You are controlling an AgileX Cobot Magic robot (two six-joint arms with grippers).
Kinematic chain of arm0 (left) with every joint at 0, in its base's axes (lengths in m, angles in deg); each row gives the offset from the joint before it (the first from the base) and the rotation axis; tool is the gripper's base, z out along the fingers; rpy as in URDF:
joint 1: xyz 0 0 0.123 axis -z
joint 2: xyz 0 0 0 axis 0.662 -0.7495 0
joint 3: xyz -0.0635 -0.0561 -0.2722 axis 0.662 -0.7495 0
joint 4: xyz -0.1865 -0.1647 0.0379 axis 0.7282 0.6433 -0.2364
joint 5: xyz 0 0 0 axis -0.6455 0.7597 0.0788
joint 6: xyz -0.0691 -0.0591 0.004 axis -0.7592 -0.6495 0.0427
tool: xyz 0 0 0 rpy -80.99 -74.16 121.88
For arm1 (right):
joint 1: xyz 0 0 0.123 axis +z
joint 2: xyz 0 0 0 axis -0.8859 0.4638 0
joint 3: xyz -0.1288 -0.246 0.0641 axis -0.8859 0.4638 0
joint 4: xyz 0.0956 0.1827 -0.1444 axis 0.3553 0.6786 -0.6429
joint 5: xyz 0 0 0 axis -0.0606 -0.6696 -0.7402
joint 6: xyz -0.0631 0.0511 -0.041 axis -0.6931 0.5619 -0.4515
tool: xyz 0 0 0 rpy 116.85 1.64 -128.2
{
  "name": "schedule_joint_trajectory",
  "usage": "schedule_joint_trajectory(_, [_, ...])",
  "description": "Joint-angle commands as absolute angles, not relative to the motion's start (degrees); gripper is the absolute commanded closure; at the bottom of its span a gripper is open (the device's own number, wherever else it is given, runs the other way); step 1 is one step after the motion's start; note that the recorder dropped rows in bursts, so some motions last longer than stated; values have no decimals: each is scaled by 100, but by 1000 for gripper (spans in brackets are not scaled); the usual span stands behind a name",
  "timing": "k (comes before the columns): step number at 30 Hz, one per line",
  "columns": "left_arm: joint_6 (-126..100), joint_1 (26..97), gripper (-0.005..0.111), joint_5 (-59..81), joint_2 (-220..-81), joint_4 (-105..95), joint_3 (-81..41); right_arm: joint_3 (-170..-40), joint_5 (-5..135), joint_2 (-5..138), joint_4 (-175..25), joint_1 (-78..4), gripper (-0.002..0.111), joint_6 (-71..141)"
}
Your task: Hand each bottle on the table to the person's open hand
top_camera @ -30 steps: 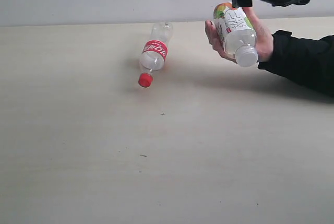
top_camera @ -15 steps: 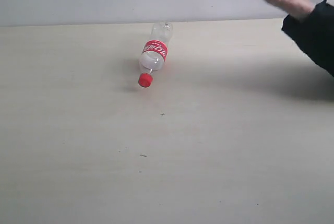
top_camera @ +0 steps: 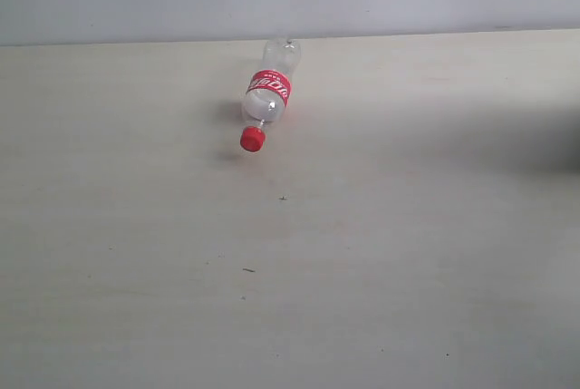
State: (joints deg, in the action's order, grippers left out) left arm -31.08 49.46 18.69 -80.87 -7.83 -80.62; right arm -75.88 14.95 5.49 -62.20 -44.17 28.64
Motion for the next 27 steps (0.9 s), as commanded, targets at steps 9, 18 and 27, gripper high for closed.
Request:
schedule_joint_trajectory(9, [-3101,4940,107,1838,-8051,-733,-8082,-6892,1489,-391,-6064,-4438,108,2796])
schedule_joint_trajectory(18, [-3101,4940,107,1838,-8051,-733,-8082,-6892,1489,-521,-6113,-4438,108,2796])
schedule_joint_trajectory(27, [-3101,4940,107,1838,-8051,-733,-8082,-6892,1489,-521,-6113,-4438,108,2796])
